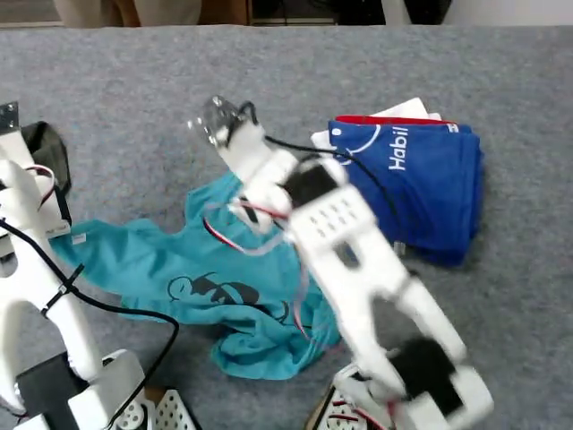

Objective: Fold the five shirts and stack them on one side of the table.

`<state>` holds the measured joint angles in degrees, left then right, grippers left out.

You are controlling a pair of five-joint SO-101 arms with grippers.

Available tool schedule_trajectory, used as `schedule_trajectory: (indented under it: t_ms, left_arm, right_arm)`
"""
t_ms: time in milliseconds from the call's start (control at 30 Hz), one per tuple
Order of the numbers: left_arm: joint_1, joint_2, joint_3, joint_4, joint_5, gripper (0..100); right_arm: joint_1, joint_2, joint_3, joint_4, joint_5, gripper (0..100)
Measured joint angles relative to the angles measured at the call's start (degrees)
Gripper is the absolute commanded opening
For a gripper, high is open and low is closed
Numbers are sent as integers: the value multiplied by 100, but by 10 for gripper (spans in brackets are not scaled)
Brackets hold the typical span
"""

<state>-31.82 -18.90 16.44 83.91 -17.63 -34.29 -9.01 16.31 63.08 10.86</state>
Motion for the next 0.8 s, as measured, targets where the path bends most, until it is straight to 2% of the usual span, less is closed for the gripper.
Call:
schedule_trajectory:
  t_ms: [133, 300, 433, 633, 800]
  left_arm:
    - [0, 0, 44, -9, 0, 18]
    - [0, 0, 44, -9, 0, 18]
    - [0, 0, 44, -9, 0, 18]
    - [0, 0, 44, -9, 0, 18]
    - [0, 0, 229, -255, 0, 18]
  right_arm:
    - [158, 1618, -826, -993, -273, 5]
    - [334, 3613, -2699, -1055, -545, 4]
    - [369, 5213, -4615, -114, -554, 5]
    - [369, 7314, -8044, 1996, -563, 5]
    - [369, 7930, -10602, 3314, -563, 4]
